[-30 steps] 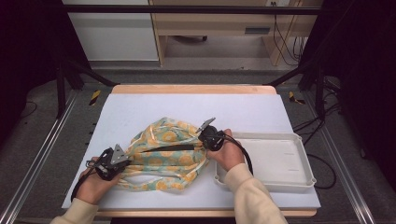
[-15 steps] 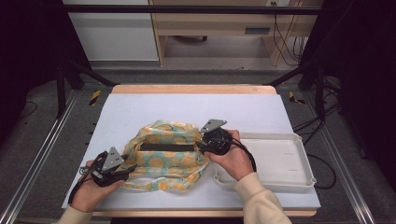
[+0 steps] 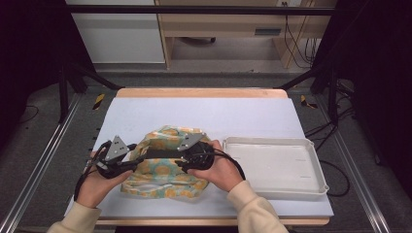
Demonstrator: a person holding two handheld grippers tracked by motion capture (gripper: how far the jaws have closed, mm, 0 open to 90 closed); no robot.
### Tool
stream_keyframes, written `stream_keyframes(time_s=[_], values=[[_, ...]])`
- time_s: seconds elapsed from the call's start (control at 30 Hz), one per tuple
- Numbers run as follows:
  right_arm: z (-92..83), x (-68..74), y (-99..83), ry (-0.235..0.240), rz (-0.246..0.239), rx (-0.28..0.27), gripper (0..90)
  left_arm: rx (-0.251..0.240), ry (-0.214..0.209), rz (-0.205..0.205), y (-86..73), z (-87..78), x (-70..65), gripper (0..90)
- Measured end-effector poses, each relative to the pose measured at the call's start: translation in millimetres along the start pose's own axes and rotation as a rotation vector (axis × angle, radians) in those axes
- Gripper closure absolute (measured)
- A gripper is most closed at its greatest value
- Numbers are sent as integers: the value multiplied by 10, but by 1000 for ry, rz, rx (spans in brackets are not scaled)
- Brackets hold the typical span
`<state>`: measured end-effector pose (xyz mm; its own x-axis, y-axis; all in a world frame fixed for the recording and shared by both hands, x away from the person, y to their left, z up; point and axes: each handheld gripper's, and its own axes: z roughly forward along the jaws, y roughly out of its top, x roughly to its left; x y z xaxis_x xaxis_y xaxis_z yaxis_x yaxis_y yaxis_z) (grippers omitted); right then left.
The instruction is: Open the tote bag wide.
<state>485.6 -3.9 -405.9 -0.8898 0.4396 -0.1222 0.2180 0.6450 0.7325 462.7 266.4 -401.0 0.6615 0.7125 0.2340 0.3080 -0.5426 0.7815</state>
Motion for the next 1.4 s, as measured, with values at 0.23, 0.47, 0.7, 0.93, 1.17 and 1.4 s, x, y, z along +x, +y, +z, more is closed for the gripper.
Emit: stream_keyframes(time_s=[0.23, 0.47, 0.7, 0.93, 1.17, 1.4], values=[[188, 23, 41, 46, -18, 25, 458, -6, 3, -43, 1, 19, 74, 511], [242, 117, 47, 82, -67, 40, 718, 4, -1, -40, -26, 11, 73, 541], [192, 243, 7, 123, -108, 39, 899, 11, 4, -41, 39, 75, 79, 541], [187, 429, -96, 125, -119, 38, 897, 46, 39, -35, -1, 217, 95, 520], [239, 518, -169, 141, -124, 44, 897, 92, 6, -81, -153, 235, 79, 540], [269, 549, -193, 155, -128, 54, 896, 98, -4, -95, -166, 199, 95, 549]])
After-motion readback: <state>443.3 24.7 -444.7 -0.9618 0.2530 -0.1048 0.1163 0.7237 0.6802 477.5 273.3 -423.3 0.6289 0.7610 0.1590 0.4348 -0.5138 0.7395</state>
